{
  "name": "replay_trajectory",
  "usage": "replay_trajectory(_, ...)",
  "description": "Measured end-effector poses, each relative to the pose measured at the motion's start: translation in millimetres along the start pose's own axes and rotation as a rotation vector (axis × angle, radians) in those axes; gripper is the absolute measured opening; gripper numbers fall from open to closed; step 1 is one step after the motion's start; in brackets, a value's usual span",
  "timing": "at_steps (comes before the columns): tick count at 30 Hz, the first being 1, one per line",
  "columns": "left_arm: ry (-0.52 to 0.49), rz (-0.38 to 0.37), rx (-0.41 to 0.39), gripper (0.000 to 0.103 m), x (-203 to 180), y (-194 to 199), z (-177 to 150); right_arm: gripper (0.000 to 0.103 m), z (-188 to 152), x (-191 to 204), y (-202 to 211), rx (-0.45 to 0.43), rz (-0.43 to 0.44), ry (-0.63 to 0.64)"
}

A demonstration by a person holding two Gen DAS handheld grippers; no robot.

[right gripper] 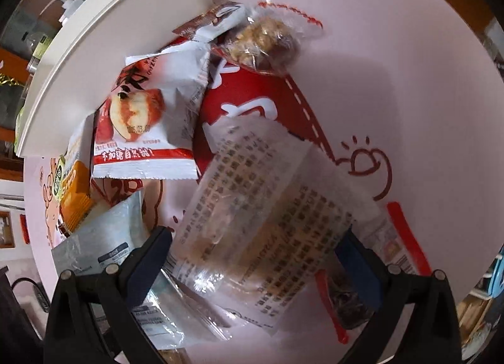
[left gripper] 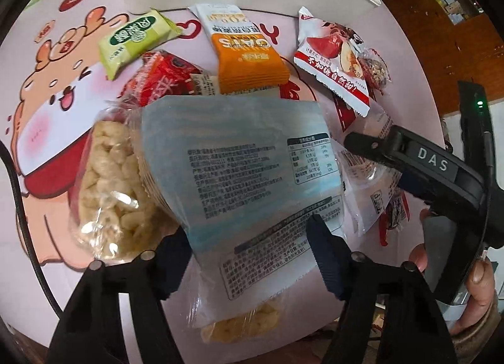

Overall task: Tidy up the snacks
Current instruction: 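Grasp the blue-labelled bag with the left tool while the right grasps the clear printed bag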

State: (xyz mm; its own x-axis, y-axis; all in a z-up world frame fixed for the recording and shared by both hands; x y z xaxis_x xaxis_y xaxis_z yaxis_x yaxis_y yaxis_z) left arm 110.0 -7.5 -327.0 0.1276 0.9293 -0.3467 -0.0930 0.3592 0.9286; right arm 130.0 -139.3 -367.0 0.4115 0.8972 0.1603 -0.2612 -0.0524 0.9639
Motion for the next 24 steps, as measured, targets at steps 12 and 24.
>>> replay_trajectory(12,-0.030,-0.064,-0.029,0.036,-12,11,13,0.080,-13,15,15,-0.147,0.010,0.054)
replay_trajectory(24,-0.220,0.072,-0.108,0.027,-42,46,14,0.077,-23,-6,42,-0.185,0.117,0.010)
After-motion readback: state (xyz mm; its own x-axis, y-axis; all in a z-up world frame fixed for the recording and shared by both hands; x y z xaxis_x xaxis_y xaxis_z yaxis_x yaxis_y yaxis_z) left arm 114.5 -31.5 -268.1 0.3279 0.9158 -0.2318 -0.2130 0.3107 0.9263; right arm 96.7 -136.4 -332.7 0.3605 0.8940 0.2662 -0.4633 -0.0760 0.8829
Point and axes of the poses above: each gripper's, at about its wrist camera, not at the fingertips, and y roughly against the way its jaws point, x to its left, z to its top, the point moved 10 cm from there along -y, roughly the way its jaws point, and after that the axes turned 3 degrees about -x, right-handed, at the moved point
